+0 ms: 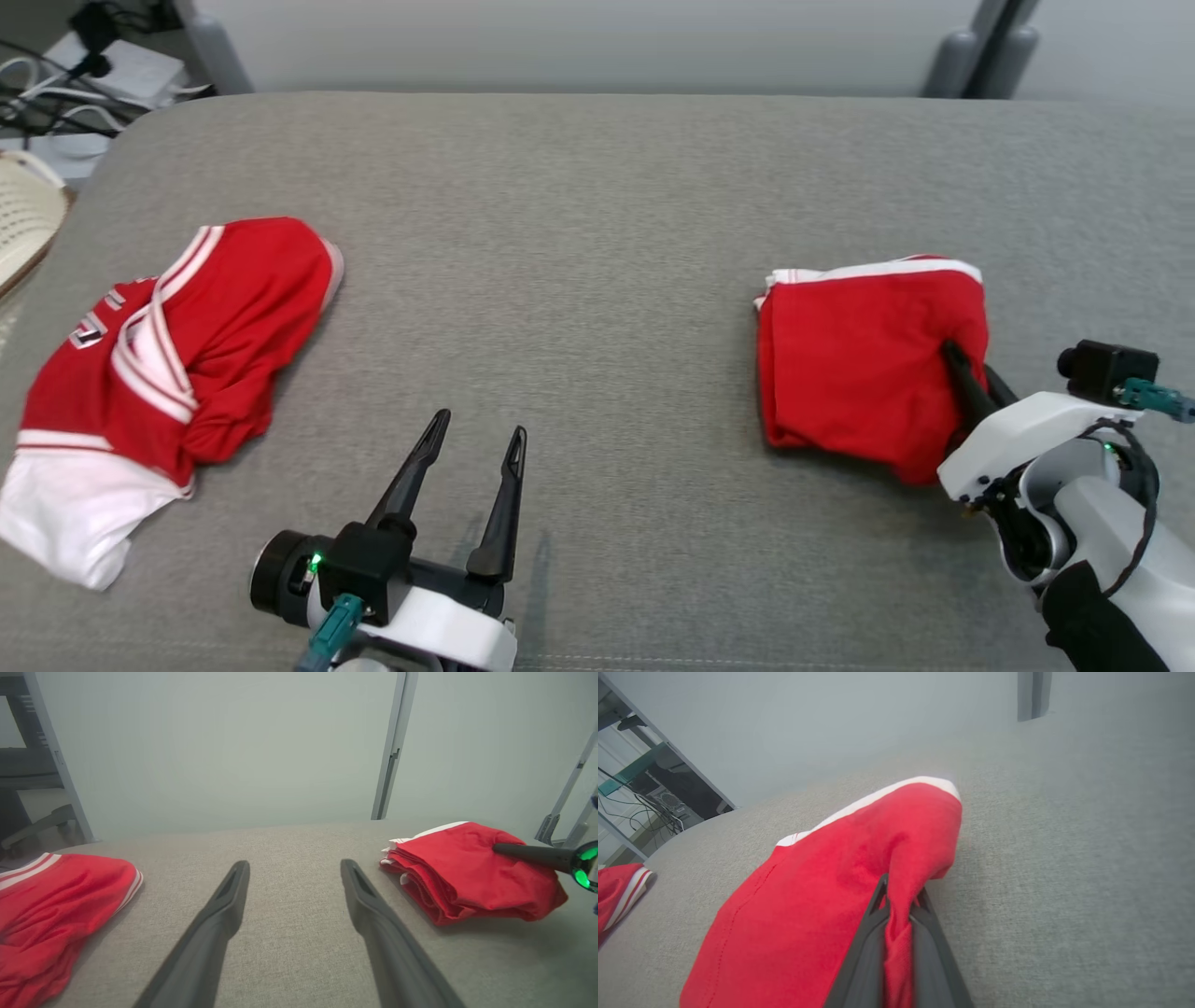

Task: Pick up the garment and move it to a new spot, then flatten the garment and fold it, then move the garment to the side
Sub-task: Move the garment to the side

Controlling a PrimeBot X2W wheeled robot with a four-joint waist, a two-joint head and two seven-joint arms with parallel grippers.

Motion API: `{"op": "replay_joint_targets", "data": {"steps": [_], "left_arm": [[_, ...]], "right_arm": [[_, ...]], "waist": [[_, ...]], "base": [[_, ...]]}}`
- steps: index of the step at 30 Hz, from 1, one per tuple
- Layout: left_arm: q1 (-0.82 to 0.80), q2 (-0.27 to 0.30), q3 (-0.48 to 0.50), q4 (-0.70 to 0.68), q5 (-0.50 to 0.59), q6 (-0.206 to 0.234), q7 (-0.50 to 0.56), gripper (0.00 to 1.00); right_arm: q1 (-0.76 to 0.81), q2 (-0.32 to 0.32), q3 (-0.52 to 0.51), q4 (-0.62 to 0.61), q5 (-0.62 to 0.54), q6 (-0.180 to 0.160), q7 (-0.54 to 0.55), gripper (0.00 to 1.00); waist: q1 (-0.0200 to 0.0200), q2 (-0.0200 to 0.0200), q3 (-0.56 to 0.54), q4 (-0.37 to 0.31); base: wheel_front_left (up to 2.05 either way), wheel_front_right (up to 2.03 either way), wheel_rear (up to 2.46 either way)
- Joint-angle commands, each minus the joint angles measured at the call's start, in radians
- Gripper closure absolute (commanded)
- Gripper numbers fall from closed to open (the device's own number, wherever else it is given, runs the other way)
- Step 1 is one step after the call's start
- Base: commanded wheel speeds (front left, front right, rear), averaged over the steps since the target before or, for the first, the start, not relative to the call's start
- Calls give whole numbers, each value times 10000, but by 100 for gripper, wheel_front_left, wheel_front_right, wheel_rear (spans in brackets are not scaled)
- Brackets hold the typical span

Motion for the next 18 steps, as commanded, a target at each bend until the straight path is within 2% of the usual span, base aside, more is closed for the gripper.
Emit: {"op": "replay_joint_targets", "data": {"steps": [1, 18], "left_arm": [[-507, 28, 292, -256, 132, -48, -53, 0], [-914, 28, 501, -175, 550, -482, -53, 0]], "right_arm": [[-165, -123, -71, -242, -176, 14, -143, 100], [724, 713, -2227, -961, -1602, 14, -148, 100]], "waist": [[0, 0, 142, -436], [0, 0, 696, -3063]], "base": [[0, 0, 0], [0, 0, 0]]}}
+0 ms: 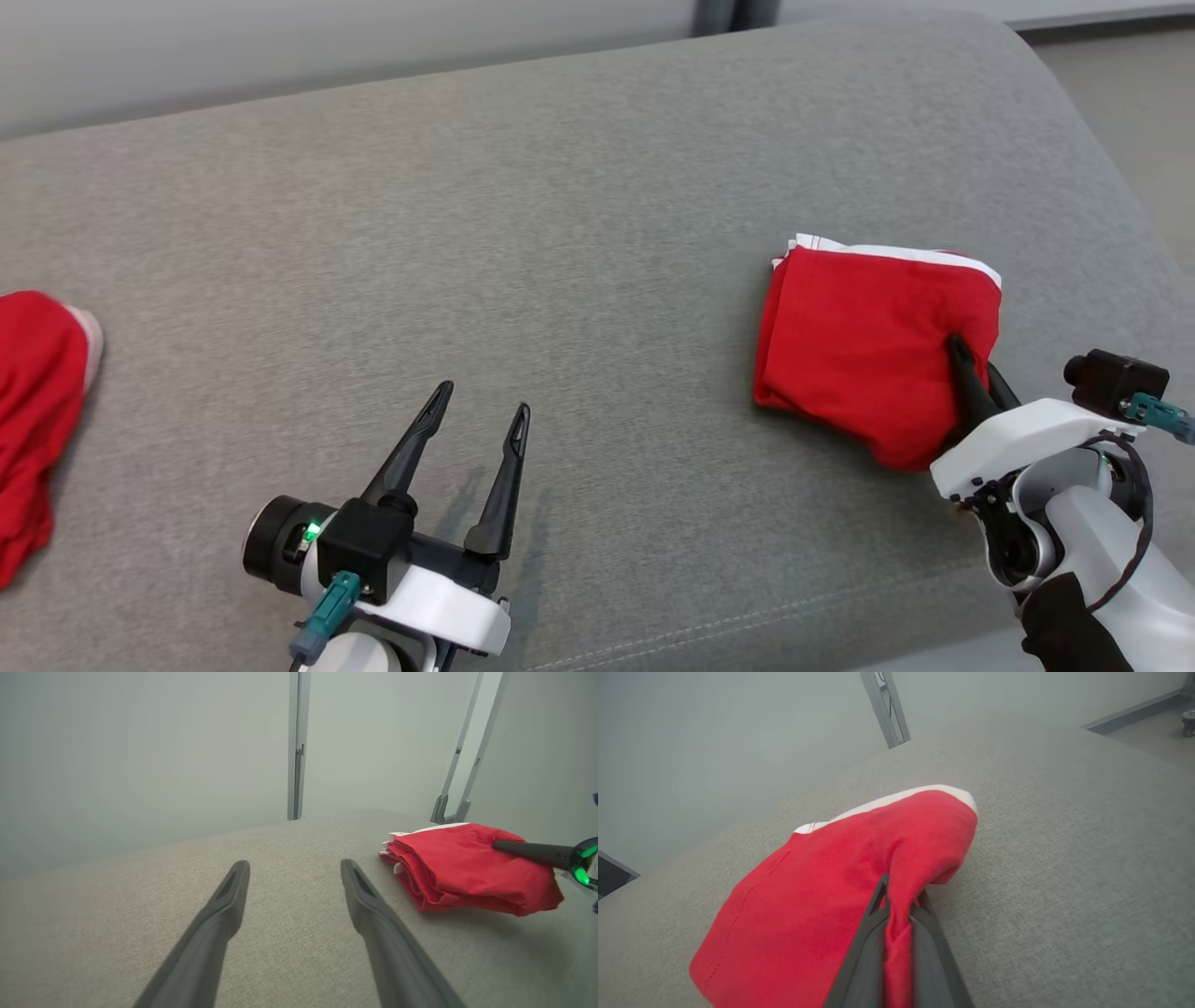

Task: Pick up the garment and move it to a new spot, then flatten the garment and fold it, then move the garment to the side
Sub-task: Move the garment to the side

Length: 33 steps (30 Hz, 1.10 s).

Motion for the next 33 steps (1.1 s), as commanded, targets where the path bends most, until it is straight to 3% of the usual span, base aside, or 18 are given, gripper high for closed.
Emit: {"op": "replay_joint_targets", "data": {"steps": [1, 9, 18, 33], "left_arm": [[-445, 29, 351, -231, 66, -53, -53, 0], [-742, 54, 337, -245, 274, -325, -53, 0], [-1184, 136, 243, -955, 485, -507, -53, 0], [-1978, 480, 17, -2047, 873, -547, -53, 0]], "right_arm": [[60, 30, 30, -316, -128, 14, -146, 100], [-499, 128, -1286, -1114, -99, 14, -146, 100], [-2648, -393, -2167, -1789, -413, 14, -147, 100], [-7971, -1763, -2048, 1143, -617, 14, 479, 100]], "waist": [[0, 0, 222, -371], [0, 0, 954, -477], [0, 0, 2278, 123], [0, 0, 4614, 1655]], "base": [[0, 0, 0], [0, 0, 0], [0, 0, 0], [0, 0, 0]]}}
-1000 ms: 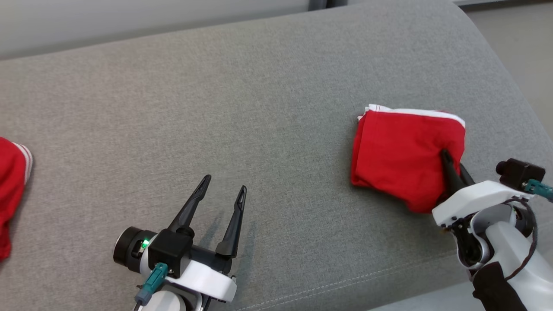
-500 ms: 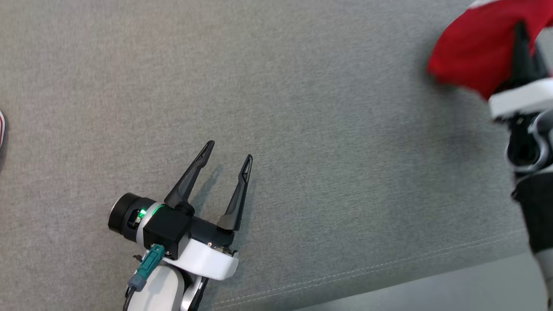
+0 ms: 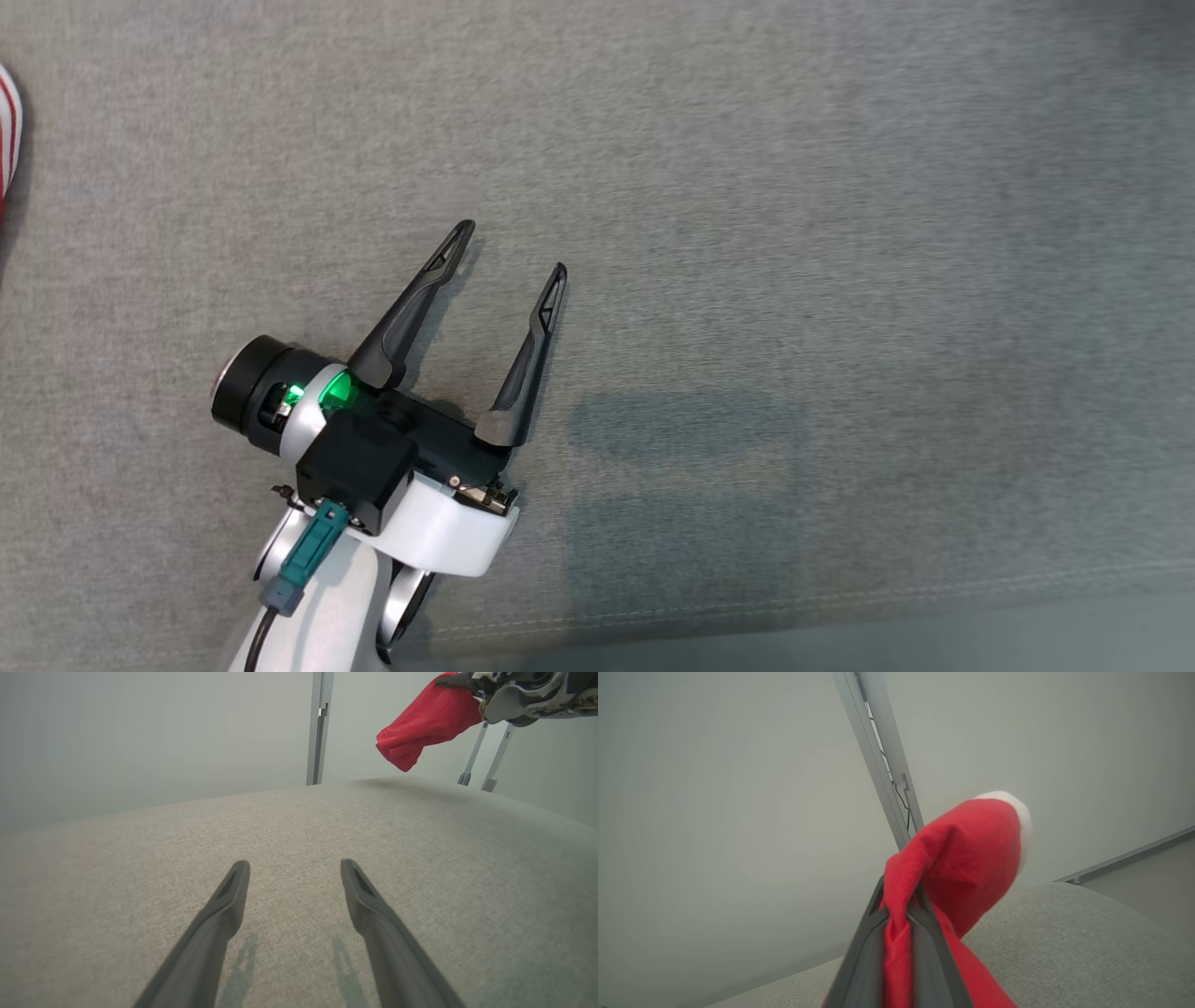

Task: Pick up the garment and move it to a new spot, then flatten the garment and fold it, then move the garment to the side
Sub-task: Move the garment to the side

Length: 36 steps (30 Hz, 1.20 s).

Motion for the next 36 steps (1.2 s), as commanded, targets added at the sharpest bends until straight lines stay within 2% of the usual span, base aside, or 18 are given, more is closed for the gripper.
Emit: {"op": "replay_joint_targets", "data": {"steps": [1, 6, 12, 18, 23, 29, 30, 36], "left_arm": [[-155, 128, 235, -346, 106, -20, -47, 0], [-154, 285, 106, -482, 193, -50, 8, 0], [-113, 581, 180, -904, 225, -52, 183, 0], [-169, 641, 174, -1470, 324, 91, 351, 0], [-116, 690, 191, -1671, 333, 192, 497, 0], [-114, 673, 109, -1729, 277, 230, 539, 0], [-114, 673, 109, -1729, 277, 230, 539, 0], [-189, 659, 49, -1678, 200, 246, 490, 0]], "right_arm": [[-330, -275, 45, 72, -145, 14, -104, 100], [-940, -1148, 12, 1023, -531, 14, -378, 100], [-1010, -1942, -295, 2064, -948, 14, -627, 100], [-593, -2140, -685, 2798, -1335, 14, -670, 100], [-22, -2043, -1306, 3095, -1648, 14, -562, 100], [1062, -2055, -2635, 3112, -2346, 14, 595, 100], [1062, -2055, -2635, 3112, -2346, 14, 595, 100], [1290, -1779, -4079, 3114, -3436, 14, 1458, 100]], "waist": [[0, 0, 521, 492], [0, 0, 910, 751], [0, 0, 1278, 497], [0, 0, 1271, 149], [0, 0, 1139, -123], [0, 0, 1058, -176], [0, 0, 1058, -176], [0, 0, 1019, -59]], "base": [[0, 0, 0], [0, 0, 0], [0, 0, 0], [0, 0, 0], [0, 0, 0], [0, 0, 0], [0, 0, 0], [0, 0, 0]]}}
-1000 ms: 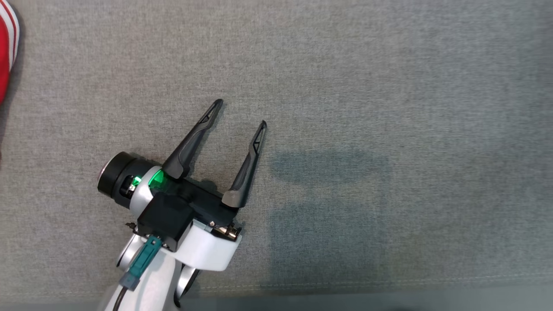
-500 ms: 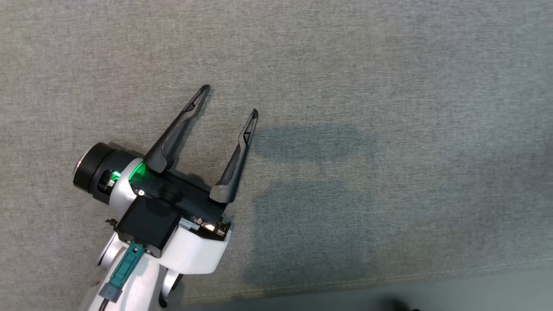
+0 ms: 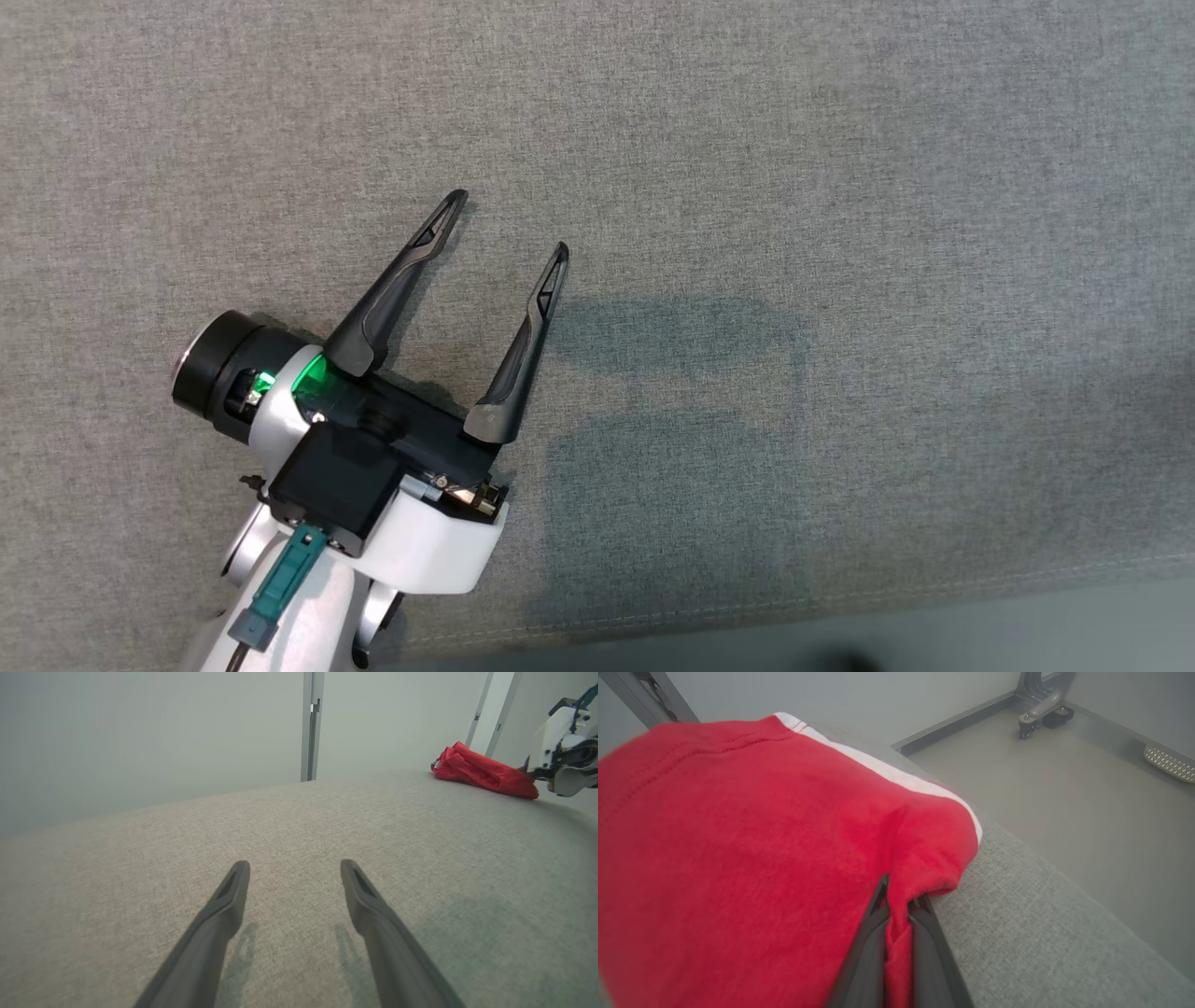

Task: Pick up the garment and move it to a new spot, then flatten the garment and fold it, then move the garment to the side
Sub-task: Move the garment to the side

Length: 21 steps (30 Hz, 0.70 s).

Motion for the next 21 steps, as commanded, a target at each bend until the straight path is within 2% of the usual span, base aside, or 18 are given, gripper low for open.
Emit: {"op": "replay_joint_targets", "data": {"steps": [1, 2, 7, 9, 12, 15, 19, 21], "left_arm": [[-103, 85, 239, -173, 27, 90, 10, 0], [-166, -125, 104, 388, -211, 268, -278, 0], [-53, -250, 175, 884, -454, 407, -372, 0], [41, -313, 232, 1145, -554, 531, -379, 0], [189, -411, 391, 1548, -725, 793, -387, 0], [364, -520, 523, 1921, -1011, 973, -404, 0], [655, -615, 611, 2380, -1364, 1089, -435, 0], [814, -646, 668, 2605, -1531, 1122, -453, 0]], "right_arm": [[280, -96, -113, -174, -224, 12, 120, 100], [379, -84, -2323, -177, -3686, 12, 282, 0], [1029, -127, -3147, -686, -5154, 12, -294, 0], [1463, 164, -3383, -1342, -5911, 12, -888, 0], [2125, 1118, -3677, -2308, -6727, 12, -1672, 0], [2843, 2236, -3585, -3149, -7012, 12, -2035, 0], [4017, 3676, -2692, -4973, -6432, 12, -2099, 0], [4873, 4087, -1884, -5804, -5871, 12, -2102, 0]], "waist": [[0, 0, -17, 12], [0, 0, -848, 7], [0, 0, -1655, 16], [0, 0, -2055, 43], [0, 0, -2679, 88], [0, 0, -3321, 179], [0, 0, -4164, 346], [0, 0, -4580, 450]], "base": [[0, 0, 0], [0, 0, 0], [0, 0, 0], [0, 0, 0], [0, 0, 0], [0, 0, 0], [0, 0, 0], [0, 0, 0]]}}
